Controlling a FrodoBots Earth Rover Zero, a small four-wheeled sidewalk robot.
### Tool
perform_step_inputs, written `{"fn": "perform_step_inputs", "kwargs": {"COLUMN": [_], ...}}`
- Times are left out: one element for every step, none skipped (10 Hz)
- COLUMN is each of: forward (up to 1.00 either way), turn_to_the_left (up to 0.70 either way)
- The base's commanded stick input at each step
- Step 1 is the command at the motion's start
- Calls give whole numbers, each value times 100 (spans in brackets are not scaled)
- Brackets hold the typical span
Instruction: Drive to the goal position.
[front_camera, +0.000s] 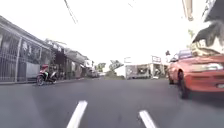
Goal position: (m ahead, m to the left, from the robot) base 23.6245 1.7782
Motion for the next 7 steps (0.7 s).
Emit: {"fn": "perform_step_inputs", "kwargs": {"forward": [100, 100, 100, 100, 100, 100, 100], "turn_to_the_left": [0, 0, -6, -23, -40, -40, -40]}}
